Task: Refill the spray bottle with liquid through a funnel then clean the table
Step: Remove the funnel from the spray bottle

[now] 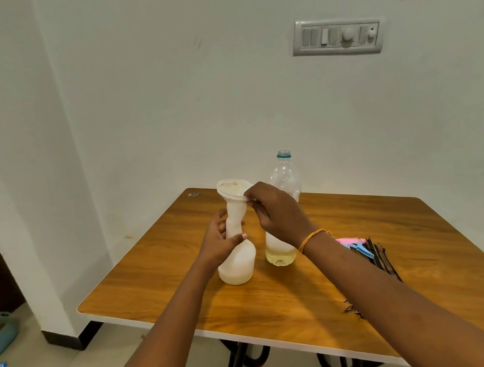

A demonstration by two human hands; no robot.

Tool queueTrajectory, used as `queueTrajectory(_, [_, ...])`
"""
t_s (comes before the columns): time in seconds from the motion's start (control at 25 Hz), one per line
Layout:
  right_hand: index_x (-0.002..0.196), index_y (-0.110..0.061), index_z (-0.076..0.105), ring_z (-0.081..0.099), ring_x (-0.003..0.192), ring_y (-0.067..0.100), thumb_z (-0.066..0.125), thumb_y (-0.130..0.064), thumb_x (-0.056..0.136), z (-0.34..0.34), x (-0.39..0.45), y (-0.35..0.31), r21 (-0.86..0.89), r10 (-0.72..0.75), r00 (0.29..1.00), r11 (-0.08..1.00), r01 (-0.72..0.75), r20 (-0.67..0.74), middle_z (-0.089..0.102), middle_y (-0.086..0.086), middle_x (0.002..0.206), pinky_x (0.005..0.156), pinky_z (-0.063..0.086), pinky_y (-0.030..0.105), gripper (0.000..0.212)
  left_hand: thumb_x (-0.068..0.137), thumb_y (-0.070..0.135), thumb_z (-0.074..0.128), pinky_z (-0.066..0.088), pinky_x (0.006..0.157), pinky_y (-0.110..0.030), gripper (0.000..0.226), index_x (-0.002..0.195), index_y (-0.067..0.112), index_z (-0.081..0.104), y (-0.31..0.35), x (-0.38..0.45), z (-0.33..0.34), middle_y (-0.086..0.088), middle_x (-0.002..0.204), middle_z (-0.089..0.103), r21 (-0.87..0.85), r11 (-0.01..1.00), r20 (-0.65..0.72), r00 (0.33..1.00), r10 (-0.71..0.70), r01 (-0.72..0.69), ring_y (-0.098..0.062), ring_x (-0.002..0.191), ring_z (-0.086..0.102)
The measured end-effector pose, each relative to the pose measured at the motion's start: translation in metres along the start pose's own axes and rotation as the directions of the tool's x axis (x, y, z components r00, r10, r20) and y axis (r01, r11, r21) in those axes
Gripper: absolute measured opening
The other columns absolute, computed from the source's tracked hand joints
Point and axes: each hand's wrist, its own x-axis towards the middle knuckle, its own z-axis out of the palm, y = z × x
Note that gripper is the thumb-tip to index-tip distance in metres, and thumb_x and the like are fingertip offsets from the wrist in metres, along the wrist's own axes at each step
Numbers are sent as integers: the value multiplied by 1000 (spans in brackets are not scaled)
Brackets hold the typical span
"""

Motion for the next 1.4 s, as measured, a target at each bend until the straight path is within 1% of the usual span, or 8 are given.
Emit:
queueTrajectory(0.2, [102,-5,64,63,85,25,58,-4,85,3,0,-1,-22,41,999,999,-42,-6,68,11,96,67,56,34,18,80,13,72,51,94,-41,67,137,16,37,-3,-1,0,-5,120,65,16,1000,-4,1000,-16,17,-22,111,61])
queueTrajectory(0.36, [105,-6,61,57,82,15,55,-7,90,6,0,-2,131,260,961,960,-246,-98,65,7,96,69,50,25,16,80,13,72,52,86,-32,64,135,19,39,-3,-4,0,-4,120,65,-7,1000,-19,1000,-1,1,-19,108,61])
queueTrajectory(0.48, [105,-6,60,57,84,14,53,-9,93,8,6,-5,363,521,847,814,-454,-109,61,2,94,67,47,19,14,80,13,73,52,82,-29,64,134,22,41,-3,-6,2,-3,121,63,-26,1000,-21,1000,-5,5,-18,108,61])
queueTrajectory(0.64, [106,-9,58,64,86,22,53,-12,94,9,17,-11,624,765,642,480,-617,47,65,14,103,48,51,18,14,78,9,73,52,83,-27,64,133,22,42,-4,-7,4,-2,121,62,-49,999,5,1000,-2,2,-15,106,61])
queueTrajectory(0.76, [112,-8,58,60,74,14,51,-11,95,5,16,-17,665,770,627,407,-626,119,64,10,96,45,49,16,19,88,3,57,51,83,-27,46,131,18,46,1,-6,3,-5,119,60,-135,991,-38,999,13,-18,-21,111,58])
queueTrajectory(1.08, [93,-14,61,45,59,10,45,-7,96,-8,13,-30,828,749,515,-78,-555,416,55,6,75,55,43,26,18,92,13,56,54,87,-36,22,112,9,64,38,-4,-5,-8,103,70,-363,920,-144,984,104,-150,-22,99,65])
queueTrajectory(1.28, [117,-5,57,58,67,18,49,-5,94,-9,2,-29,826,739,497,-142,-546,455,63,10,94,61,56,31,24,85,7,64,59,78,-31,25,110,6,63,42,-13,-11,-7,102,70,-531,827,-275,961,36,-183,-20,95,69])
queueTrajectory(1.4, [117,-6,56,59,69,19,49,-2,93,-4,-12,-27,812,765,452,-153,-563,458,63,11,95,66,55,34,25,84,7,66,59,77,-28,31,114,1,61,33,-17,-21,-10,103,68,-551,804,-476,876,-83,-223,-19,93,69])
